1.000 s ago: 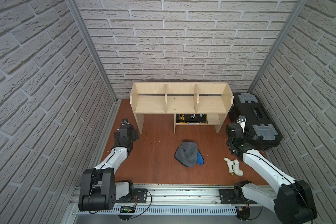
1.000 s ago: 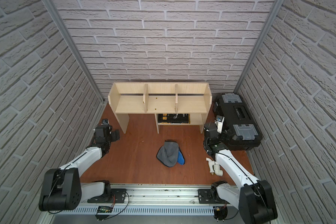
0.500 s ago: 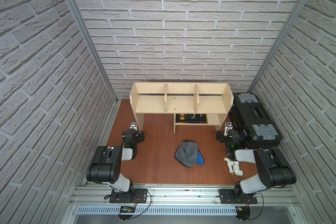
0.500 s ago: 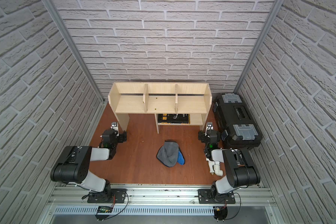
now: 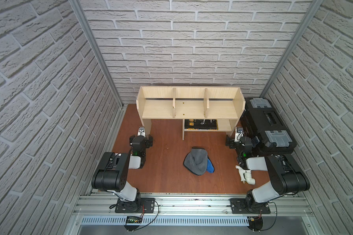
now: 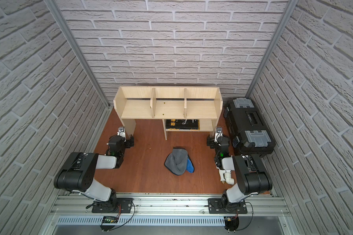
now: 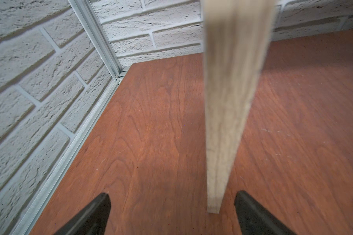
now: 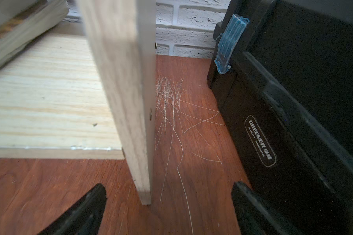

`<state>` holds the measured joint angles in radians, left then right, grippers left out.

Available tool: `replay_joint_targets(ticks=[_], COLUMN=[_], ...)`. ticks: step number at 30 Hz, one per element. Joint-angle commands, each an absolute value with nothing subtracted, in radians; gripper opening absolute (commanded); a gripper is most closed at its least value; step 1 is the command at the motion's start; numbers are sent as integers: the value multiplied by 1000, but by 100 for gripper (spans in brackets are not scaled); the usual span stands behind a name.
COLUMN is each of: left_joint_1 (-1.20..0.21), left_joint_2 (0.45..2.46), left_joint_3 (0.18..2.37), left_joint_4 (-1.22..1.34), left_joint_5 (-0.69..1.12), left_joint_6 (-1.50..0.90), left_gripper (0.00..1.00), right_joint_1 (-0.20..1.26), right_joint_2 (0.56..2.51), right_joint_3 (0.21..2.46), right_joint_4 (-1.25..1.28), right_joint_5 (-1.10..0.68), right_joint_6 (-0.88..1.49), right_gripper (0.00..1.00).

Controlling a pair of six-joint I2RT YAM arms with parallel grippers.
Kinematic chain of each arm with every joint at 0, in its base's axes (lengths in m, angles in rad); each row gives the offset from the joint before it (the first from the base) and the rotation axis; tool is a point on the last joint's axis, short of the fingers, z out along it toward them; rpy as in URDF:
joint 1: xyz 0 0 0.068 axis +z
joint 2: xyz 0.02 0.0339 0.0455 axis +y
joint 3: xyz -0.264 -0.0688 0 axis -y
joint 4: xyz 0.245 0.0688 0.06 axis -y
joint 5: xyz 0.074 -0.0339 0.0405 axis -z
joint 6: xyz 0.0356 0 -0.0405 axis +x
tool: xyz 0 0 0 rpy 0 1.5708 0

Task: Wipe the bookshelf clean with a cloth
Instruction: Reset both arms

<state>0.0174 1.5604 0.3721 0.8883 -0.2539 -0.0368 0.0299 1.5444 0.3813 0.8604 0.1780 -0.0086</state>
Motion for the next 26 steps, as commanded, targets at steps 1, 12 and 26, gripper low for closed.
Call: replay_joint_targets(ticks=[1, 12, 26], left_joint_1=[15, 14, 25], left_joint_2=[1559, 1559, 1557], left_joint_3=[359, 360, 367], left_joint_4=[945, 943, 930], left_joint_5=[-275, -273, -252], left_joint_6=[-24, -25, -27], left_gripper=[99, 99, 98], right_joint_1=[27, 27, 16], right_joint_2=[1530, 1526, 1528], right_joint_3=[377, 380, 385], right_joint_4=[901, 891, 882], right_joint_5=[172, 172, 146], right_joint_6=[-14, -14, -8], right_gripper=[99, 99, 99])
